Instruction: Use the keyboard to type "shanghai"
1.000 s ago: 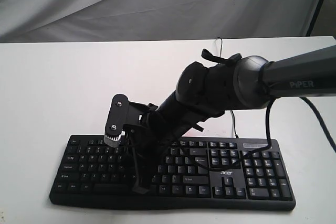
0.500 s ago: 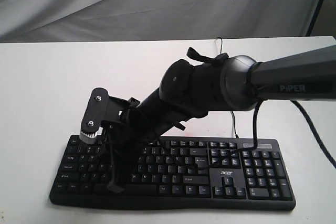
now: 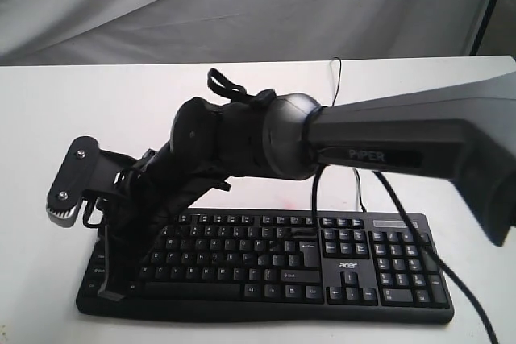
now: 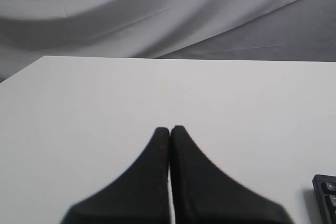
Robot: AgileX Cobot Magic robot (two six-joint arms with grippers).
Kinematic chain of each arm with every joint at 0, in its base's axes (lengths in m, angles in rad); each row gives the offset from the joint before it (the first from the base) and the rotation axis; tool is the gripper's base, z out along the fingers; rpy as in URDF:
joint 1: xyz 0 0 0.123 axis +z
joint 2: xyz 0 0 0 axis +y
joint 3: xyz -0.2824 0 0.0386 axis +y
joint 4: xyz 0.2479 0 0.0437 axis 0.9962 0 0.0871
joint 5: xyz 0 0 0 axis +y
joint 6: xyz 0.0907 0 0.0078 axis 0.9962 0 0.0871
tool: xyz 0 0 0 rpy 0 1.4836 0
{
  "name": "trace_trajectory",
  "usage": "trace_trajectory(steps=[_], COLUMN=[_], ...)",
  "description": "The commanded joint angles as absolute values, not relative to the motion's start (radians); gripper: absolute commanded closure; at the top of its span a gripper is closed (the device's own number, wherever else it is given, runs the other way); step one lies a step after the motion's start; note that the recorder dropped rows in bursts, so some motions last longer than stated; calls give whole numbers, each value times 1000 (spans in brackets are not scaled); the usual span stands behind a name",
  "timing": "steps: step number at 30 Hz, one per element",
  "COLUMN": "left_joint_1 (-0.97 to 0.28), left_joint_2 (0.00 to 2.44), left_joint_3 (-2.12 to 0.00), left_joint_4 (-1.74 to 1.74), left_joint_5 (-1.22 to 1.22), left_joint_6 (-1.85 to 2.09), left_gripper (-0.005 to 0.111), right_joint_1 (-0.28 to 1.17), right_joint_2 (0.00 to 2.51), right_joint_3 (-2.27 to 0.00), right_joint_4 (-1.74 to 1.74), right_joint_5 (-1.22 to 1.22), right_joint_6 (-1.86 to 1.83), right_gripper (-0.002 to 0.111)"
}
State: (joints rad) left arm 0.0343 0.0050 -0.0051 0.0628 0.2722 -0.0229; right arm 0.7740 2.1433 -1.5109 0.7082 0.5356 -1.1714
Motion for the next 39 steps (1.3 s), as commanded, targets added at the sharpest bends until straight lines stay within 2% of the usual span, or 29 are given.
trace_trajectory(steps=[1,12,39], left_joint_1=[31,31,31], left_joint_2=[0,0,0], left_joint_3=[0,0,0], left_joint_4=[62,62,62], left_joint_5=[266,266,266], left_joint_6=[-24,-24,-24], left_gripper=[106,106,106], right_joint_1=[788,788,788], right_joint_2=[2192,2205,2240], right_joint_3=[-1589,-1596,-1591], right_joint_4=[627,503,506], right_joint_5=[552,552,555], right_joint_6=[-1082,-997,-1006], right_gripper=[108,108,108])
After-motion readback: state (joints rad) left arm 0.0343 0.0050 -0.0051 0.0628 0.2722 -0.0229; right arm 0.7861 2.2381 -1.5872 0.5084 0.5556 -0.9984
